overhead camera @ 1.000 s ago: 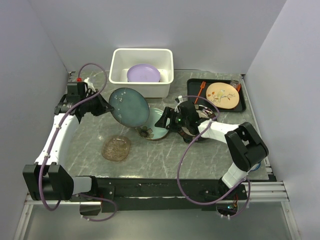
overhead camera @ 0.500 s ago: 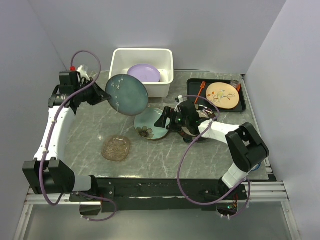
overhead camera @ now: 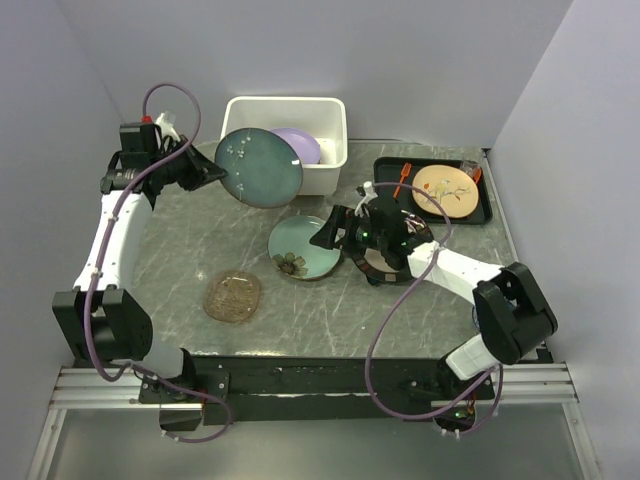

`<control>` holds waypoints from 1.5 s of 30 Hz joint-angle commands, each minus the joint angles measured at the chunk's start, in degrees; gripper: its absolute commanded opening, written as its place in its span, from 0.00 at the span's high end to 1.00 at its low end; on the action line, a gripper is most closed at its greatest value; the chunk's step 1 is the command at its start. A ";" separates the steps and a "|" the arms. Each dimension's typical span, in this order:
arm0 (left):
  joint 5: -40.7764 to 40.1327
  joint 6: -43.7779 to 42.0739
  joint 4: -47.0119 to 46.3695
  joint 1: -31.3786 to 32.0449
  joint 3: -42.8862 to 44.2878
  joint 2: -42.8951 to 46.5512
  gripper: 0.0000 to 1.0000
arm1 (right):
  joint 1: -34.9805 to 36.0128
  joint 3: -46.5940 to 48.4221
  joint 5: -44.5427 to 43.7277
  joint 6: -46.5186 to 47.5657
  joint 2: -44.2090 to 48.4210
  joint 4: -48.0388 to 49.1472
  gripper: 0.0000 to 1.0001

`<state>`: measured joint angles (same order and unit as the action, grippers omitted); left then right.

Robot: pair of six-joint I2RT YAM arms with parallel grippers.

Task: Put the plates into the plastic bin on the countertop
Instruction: Place the plate in the plastic bin.

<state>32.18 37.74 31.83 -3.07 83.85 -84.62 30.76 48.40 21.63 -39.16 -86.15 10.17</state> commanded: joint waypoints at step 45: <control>1.92 12.72 -14.88 -0.36 35.40 -27.17 0.99 | 0.35 -1.64 -6.69 3.30 16.36 -9.82 0.00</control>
<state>32.84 50.24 22.24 -3.46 112.29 -112.03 30.76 46.37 15.68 -36.47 -71.92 -0.30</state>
